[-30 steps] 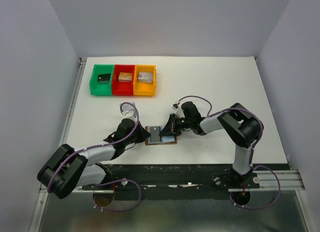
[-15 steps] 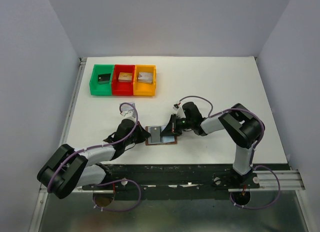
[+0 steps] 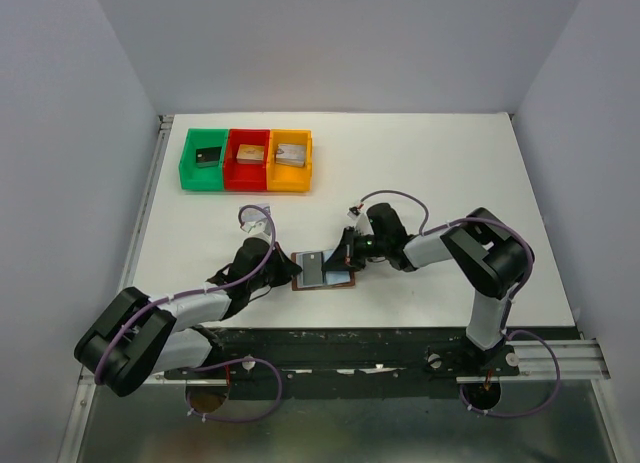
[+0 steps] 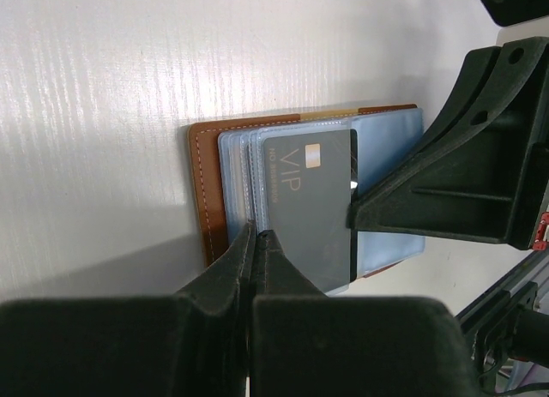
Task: Take the credit cards out of the card holder
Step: Remove the credit card from the card holder.
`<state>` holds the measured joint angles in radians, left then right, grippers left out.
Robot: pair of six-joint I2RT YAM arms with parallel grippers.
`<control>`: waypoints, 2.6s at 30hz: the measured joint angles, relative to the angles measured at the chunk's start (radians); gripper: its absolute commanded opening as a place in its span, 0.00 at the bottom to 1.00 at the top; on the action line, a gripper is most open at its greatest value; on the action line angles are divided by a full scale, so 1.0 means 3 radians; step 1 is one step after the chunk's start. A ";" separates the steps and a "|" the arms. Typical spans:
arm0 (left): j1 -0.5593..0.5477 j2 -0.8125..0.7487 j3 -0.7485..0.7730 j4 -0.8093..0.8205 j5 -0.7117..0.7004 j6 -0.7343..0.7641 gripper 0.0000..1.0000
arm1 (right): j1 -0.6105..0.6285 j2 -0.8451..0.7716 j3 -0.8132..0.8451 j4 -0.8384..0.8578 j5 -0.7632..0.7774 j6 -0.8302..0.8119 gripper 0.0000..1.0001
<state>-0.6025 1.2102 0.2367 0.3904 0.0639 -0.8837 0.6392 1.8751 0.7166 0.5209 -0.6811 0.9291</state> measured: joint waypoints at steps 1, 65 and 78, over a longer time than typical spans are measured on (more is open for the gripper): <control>0.0000 0.0005 0.0000 0.0003 -0.0001 -0.0003 0.00 | -0.0001 0.0000 -0.0001 -0.0001 0.0001 -0.0008 0.00; 0.0017 0.0389 0.0103 0.0375 0.0045 0.0042 0.00 | -0.0118 0.0207 0.0005 0.0453 -0.0257 0.0362 0.17; 0.0015 0.0355 0.0103 0.0328 0.0019 0.0048 0.00 | -0.0120 0.0187 0.0005 0.0295 -0.0245 0.0235 0.00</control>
<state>-0.5980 1.3167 0.2676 0.4889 0.0696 -0.8692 0.6033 1.9312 0.7181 0.6094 -0.7547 0.9997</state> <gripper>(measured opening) 0.024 0.009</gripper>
